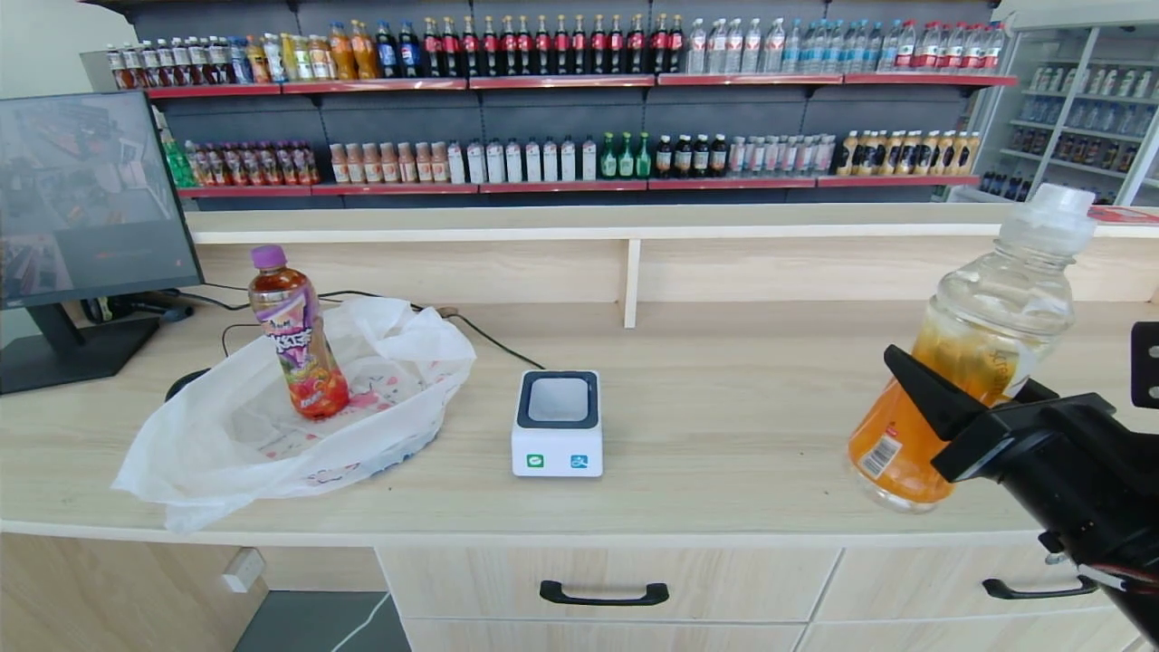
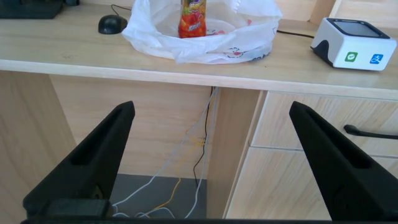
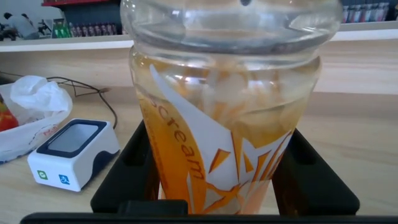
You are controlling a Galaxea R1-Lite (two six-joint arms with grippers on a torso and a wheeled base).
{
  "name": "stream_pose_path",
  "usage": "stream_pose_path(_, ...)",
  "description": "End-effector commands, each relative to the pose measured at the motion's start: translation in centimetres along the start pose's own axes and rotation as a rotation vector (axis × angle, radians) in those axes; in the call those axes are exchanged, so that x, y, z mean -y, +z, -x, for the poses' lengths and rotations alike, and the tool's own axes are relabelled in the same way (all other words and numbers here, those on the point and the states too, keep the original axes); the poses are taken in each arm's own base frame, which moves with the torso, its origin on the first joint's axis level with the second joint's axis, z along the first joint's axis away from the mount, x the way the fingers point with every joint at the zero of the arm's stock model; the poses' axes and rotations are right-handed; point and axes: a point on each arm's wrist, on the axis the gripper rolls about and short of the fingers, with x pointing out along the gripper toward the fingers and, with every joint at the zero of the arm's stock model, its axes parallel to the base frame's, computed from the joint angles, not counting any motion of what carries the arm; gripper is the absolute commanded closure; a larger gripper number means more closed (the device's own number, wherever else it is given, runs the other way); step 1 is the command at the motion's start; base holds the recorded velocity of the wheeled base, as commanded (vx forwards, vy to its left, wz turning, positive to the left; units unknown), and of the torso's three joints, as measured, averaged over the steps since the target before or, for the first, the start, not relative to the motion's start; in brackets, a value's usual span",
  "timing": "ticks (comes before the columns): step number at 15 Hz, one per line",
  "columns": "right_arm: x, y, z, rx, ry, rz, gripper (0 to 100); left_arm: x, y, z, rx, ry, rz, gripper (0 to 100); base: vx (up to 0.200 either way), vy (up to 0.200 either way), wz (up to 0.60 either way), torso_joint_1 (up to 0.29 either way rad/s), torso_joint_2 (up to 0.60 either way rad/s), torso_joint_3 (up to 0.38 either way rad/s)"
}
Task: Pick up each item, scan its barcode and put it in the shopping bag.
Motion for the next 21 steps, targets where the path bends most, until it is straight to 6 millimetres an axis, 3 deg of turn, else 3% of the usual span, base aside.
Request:
stream_pose_path(1, -0.3, -0.2, 1.0, -0.020, 0.027, -0.007, 100, 0.0, 0.0, 0.0, 0.000, 0.000, 0.000, 0, 0.000, 0.000, 0.00, 0.000, 0.00, 0.000)
stream_pose_path(4, -2.3, -0.4, 0.9, -0.034, 0.129, -0.080, 100, 0.0, 0.0, 0.0, 0.000, 0.000, 0.000, 0, 0.000, 0.000, 0.00, 0.000, 0.00, 0.000)
stream_pose_path(9, -3.7, -0.1, 0.3, -0.038, 0.379, -0.190, 100, 0.0, 0.0, 0.0, 0.000, 0.000, 0.000, 0, 0.000, 0.000, 0.00, 0.000, 0.00, 0.000)
stream_pose_path(12, -4.2, 0.4, 0.1, -0.032, 0.494, -0.243, 100, 0.0, 0.0, 0.0, 0.000, 0.000, 0.000, 0, 0.000, 0.000, 0.00, 0.000, 0.00, 0.000)
stream_pose_path(14, -5.7, 1.3, -0.1, -0.012, 0.570, -0.333, 100, 0.0, 0.0, 0.0, 0.000, 0.000, 0.000, 0, 0.000, 0.000, 0.00, 0.000, 0.00, 0.000)
stream_pose_path(21, -7.9, 2.4, -0.1, -0.043, 0.674, -0.555, 100, 0.0, 0.0, 0.0, 0.000, 0.000, 0.000, 0, 0.000, 0.000, 0.00, 0.000, 0.00, 0.000)
